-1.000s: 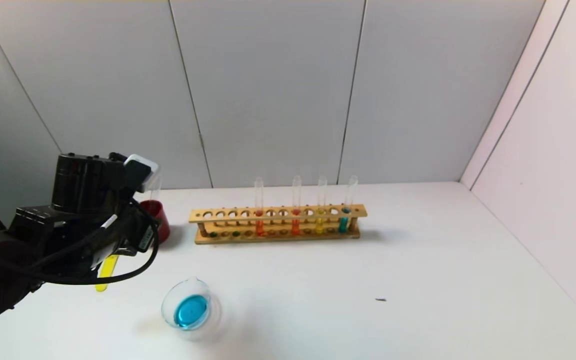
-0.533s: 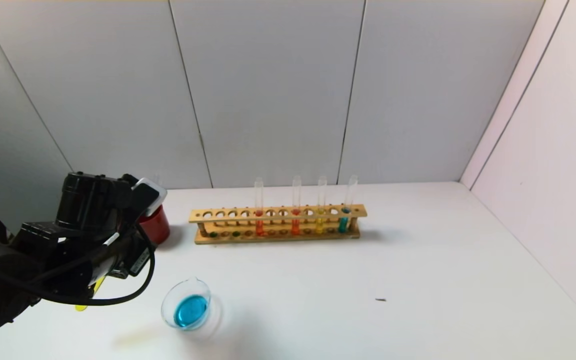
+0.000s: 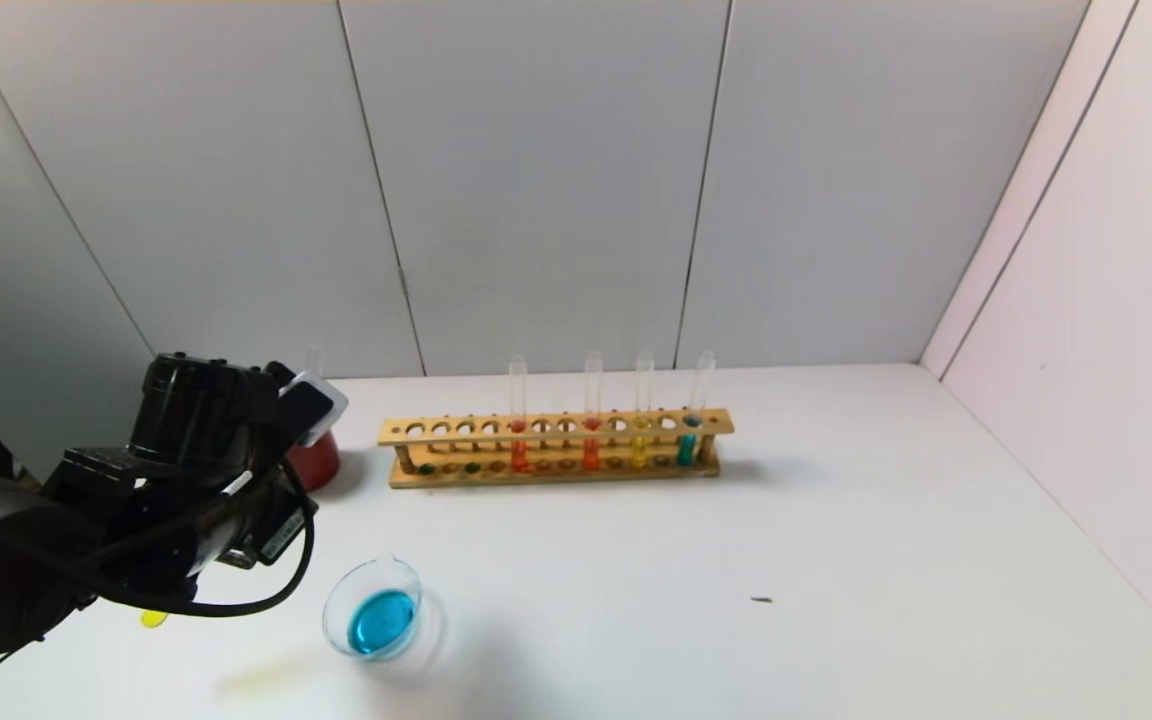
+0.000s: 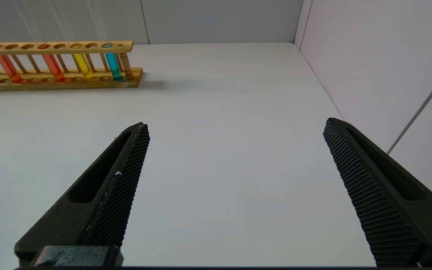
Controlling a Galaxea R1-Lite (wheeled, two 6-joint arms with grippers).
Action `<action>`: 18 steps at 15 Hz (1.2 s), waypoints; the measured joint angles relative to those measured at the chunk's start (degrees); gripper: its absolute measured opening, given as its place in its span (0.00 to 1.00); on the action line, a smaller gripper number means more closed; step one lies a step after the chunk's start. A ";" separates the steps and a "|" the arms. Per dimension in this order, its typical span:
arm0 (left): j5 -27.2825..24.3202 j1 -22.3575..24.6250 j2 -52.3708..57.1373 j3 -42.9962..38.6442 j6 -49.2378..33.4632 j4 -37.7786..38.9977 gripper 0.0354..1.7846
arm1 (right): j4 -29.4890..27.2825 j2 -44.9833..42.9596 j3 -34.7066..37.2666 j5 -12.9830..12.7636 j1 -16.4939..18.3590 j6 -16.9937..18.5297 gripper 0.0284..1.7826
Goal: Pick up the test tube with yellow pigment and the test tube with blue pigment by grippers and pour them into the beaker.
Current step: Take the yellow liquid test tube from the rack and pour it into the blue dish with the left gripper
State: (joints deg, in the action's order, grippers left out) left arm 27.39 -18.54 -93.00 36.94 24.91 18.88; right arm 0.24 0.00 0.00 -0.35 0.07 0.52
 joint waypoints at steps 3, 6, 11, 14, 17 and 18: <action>0.52 -0.59 -1.26 0.51 0.37 -3.64 0.19 | 0.00 0.00 0.00 0.02 0.02 -0.01 0.95; 0.78 -1.88 -2.58 1.79 0.54 -6.53 0.19 | -0.02 0.00 0.00 0.02 0.00 0.00 0.95; 2.12 -6.16 -5.03 5.01 1.19 -15.93 0.19 | 0.00 0.00 0.00 0.00 0.00 -0.01 0.95; 3.58 -7.63 -6.52 5.56 1.48 -19.52 0.19 | 0.00 0.00 0.00 0.02 0.00 0.00 0.95; 3.67 -8.22 -6.80 5.75 1.61 -24.47 0.19 | -0.02 0.00 0.00 0.00 0.02 0.00 0.95; 3.69 -8.24 -6.83 5.80 1.68 -25.97 0.19 | 0.00 0.00 0.00 0.00 0.02 0.00 0.95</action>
State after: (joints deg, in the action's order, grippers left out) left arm 31.09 -26.78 -99.83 42.74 26.59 -7.08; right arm 0.24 0.00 0.00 -0.35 0.10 0.52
